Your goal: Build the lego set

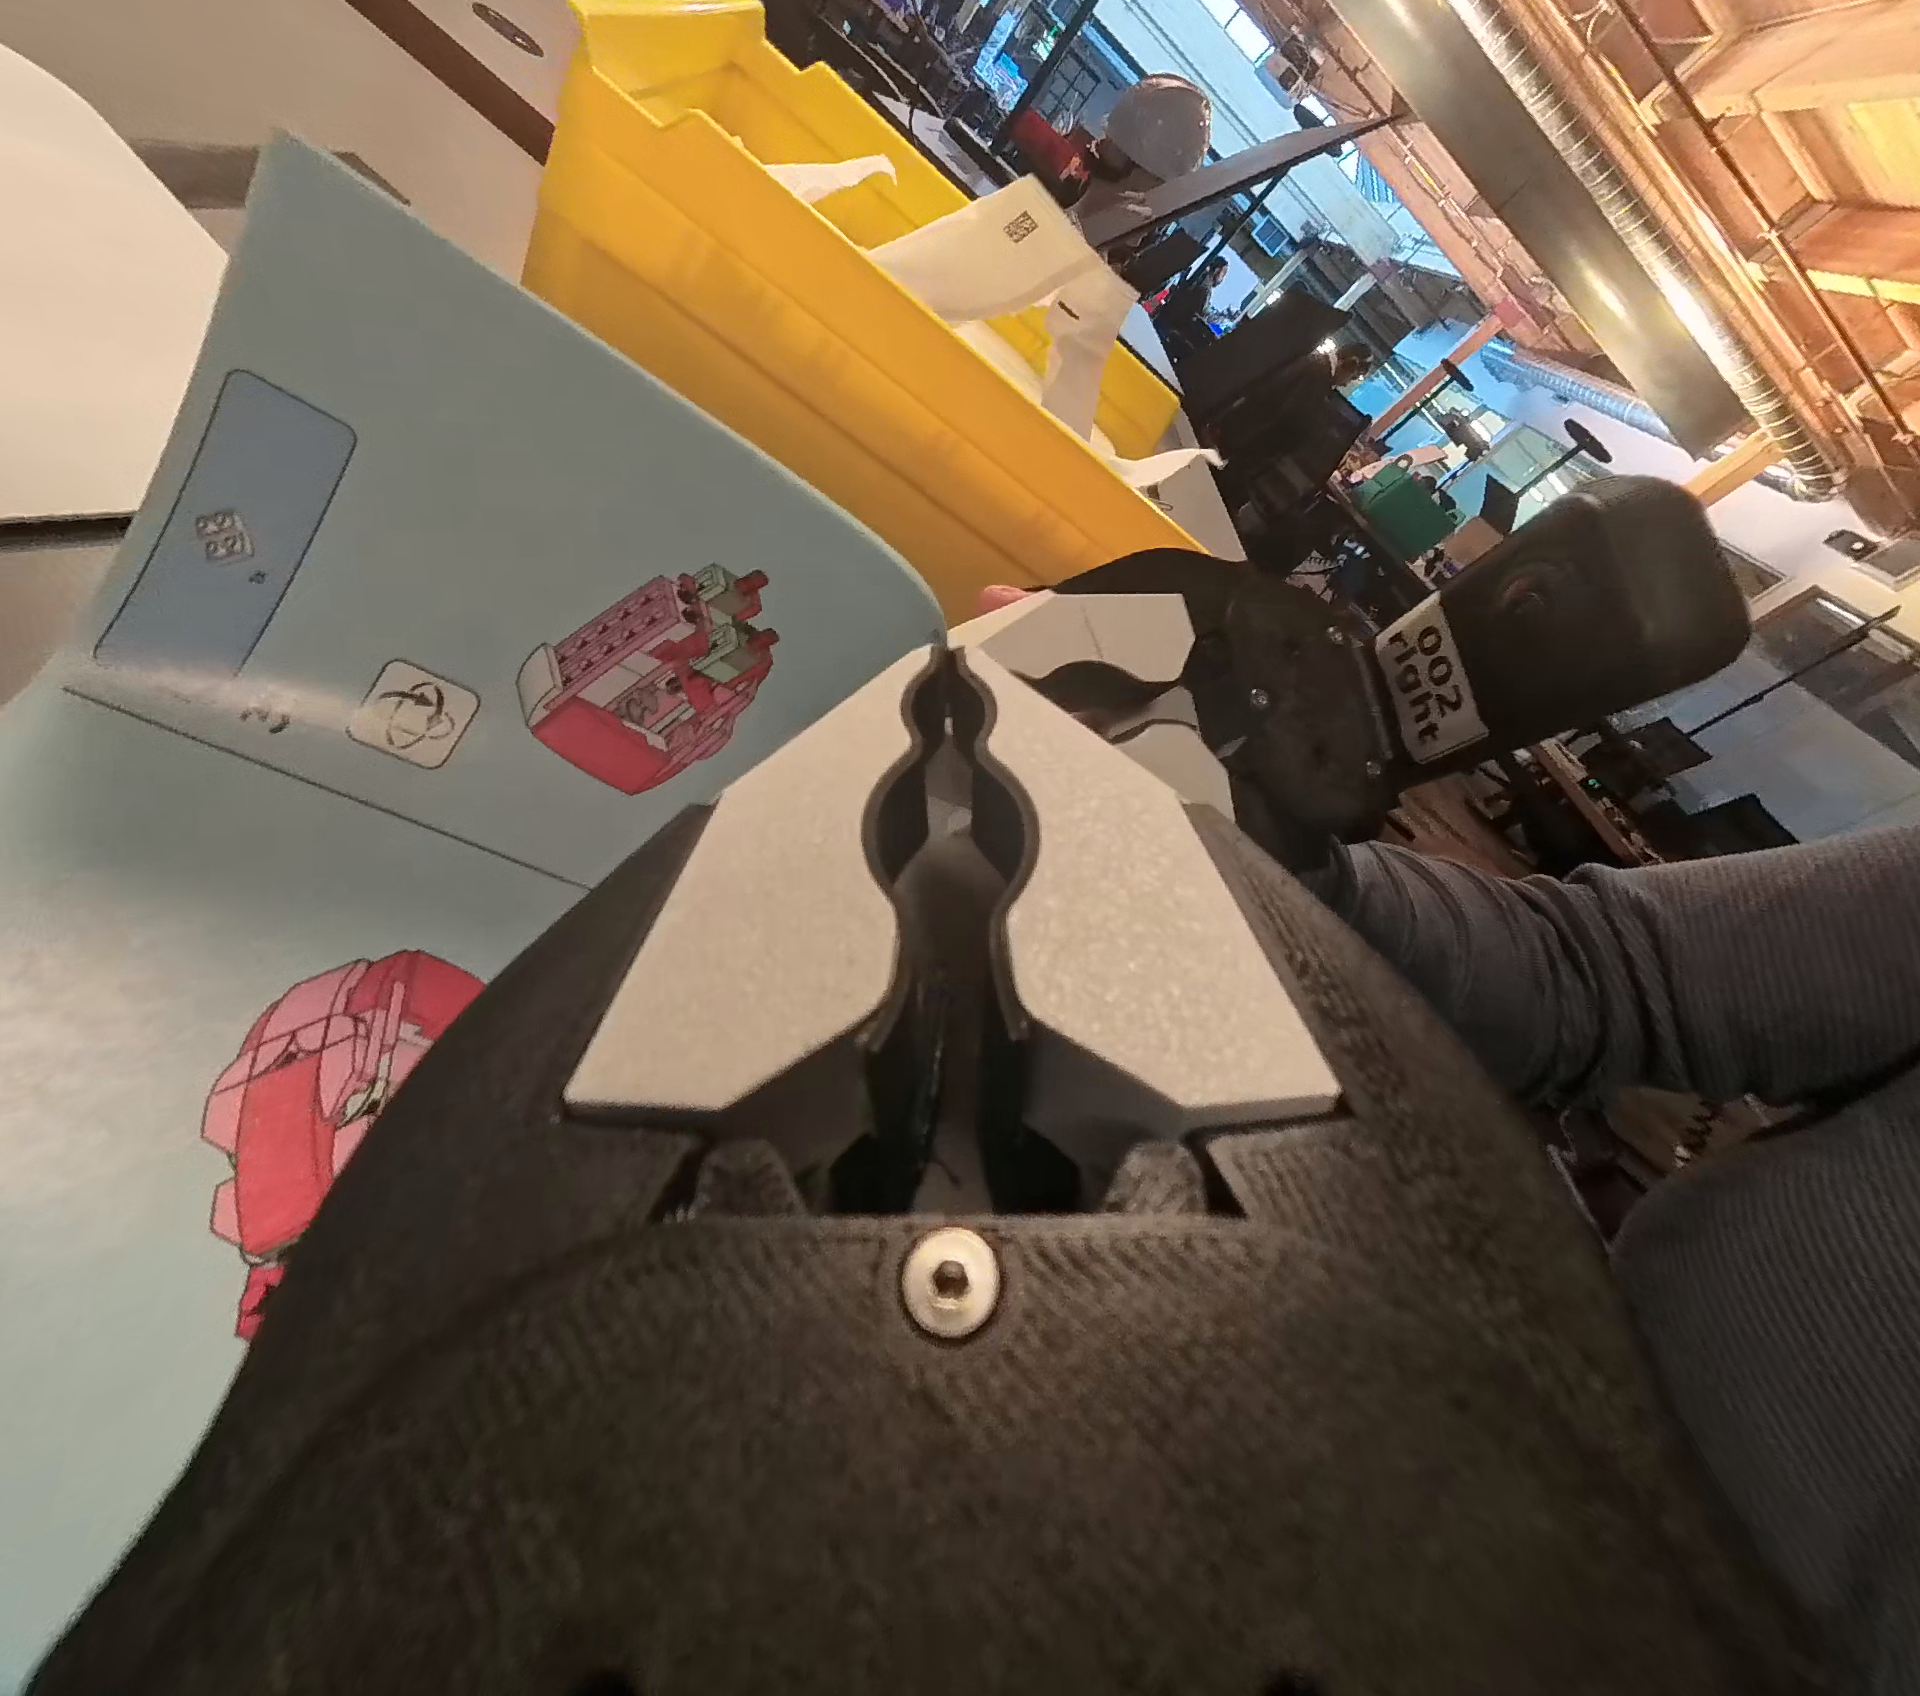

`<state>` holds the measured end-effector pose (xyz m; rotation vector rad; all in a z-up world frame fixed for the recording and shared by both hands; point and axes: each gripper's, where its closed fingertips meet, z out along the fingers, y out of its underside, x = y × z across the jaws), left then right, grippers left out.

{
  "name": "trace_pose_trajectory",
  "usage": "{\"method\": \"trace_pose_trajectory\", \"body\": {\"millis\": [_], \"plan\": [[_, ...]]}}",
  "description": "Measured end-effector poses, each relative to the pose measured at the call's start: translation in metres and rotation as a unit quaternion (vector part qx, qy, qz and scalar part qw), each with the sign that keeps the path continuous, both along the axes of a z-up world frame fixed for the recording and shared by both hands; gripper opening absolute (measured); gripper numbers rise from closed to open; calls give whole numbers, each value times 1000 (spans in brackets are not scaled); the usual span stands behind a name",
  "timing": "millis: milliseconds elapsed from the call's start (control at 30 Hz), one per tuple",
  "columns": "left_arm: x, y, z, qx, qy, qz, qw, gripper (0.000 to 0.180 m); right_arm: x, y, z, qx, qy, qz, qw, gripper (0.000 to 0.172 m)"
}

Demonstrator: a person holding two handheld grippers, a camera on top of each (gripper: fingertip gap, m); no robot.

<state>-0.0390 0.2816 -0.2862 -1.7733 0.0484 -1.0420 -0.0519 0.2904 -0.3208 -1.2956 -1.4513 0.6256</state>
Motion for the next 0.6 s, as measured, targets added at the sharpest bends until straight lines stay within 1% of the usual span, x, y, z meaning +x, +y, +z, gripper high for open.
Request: {"method": "trace_pose_trajectory", "body": {"millis": [133,300,333,467,533,600], "plan": [[0,0,1,3,-1,2,1000,0,0,2,0,-1,1,-7,1000,0],[0,0,2,15,27,11,999,0,1,3,2,-7,6,-12,1000,0],[0,1,2,15,34,16,999,10,2,4,2,-12,8,-12,1000,0],[-2,4,0,27,76,38,996,36,2,4,4,-24,15,-9,1000,0],[-1,5,-1,38,114,44,992,40,3,4,4,-26,15,-10,999,0],[1,4,1,52,137,46,988,41,3,4,4,-26,16,-10,999,0]]}}
